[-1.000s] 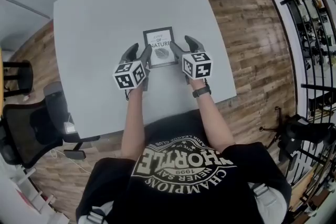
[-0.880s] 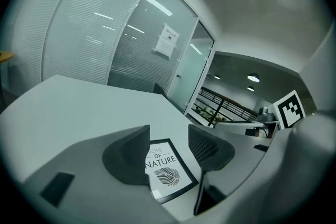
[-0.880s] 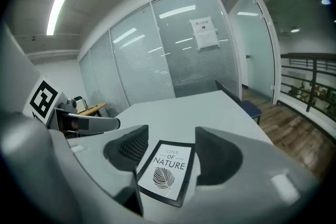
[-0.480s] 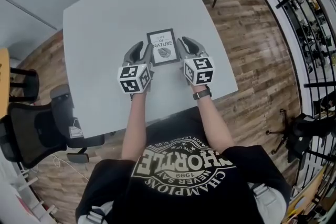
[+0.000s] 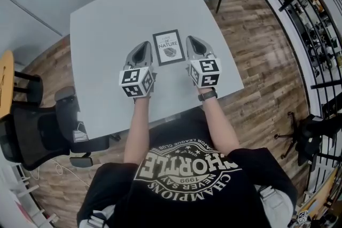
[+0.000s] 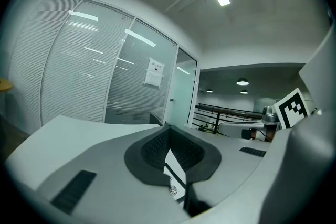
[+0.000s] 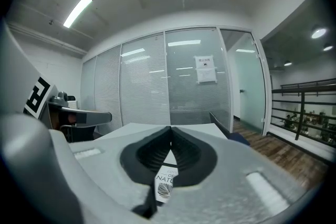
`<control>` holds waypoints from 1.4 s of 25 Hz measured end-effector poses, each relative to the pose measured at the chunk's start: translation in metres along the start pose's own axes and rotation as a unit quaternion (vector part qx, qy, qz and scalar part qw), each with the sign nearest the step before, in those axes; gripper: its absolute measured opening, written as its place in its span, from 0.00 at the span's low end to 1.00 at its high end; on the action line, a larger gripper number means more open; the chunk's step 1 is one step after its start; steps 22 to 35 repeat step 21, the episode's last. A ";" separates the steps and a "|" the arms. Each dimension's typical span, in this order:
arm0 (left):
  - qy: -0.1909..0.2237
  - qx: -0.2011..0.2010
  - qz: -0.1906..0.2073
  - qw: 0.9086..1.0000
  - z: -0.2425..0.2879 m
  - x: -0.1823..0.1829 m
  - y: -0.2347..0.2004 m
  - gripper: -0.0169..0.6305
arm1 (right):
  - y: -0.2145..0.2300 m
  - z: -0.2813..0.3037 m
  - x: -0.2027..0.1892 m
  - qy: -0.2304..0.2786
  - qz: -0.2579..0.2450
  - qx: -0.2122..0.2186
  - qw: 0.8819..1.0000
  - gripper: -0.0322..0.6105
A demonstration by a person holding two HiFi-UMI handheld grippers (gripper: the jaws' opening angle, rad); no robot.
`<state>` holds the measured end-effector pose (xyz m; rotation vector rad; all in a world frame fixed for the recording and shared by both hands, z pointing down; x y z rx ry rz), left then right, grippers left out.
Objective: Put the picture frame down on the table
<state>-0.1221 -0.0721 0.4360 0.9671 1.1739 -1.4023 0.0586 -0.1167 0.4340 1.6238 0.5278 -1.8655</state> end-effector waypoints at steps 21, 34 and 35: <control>-0.007 0.003 -0.020 1.000 0.000 0.004 -0.010 0.04 | -0.007 0.002 0.010 -0.019 -0.028 -0.005 0.999 0.05; -0.007 0.003 -0.020 1.000 0.000 0.004 -0.010 0.04 | -0.007 0.002 0.010 -0.019 -0.028 -0.005 0.999 0.05; -0.007 0.003 -0.020 1.000 0.000 0.004 -0.010 0.04 | -0.007 0.002 0.010 -0.019 -0.028 -0.005 0.999 0.05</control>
Point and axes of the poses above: the fingertips, and each gripper's own axes: z forward along the fingers, y to its right, x out of its top, the point moved 4 cm from there along -z, backward along the fingers, and after that the axes turned 14 degrees about x, right-handed, at the moved point
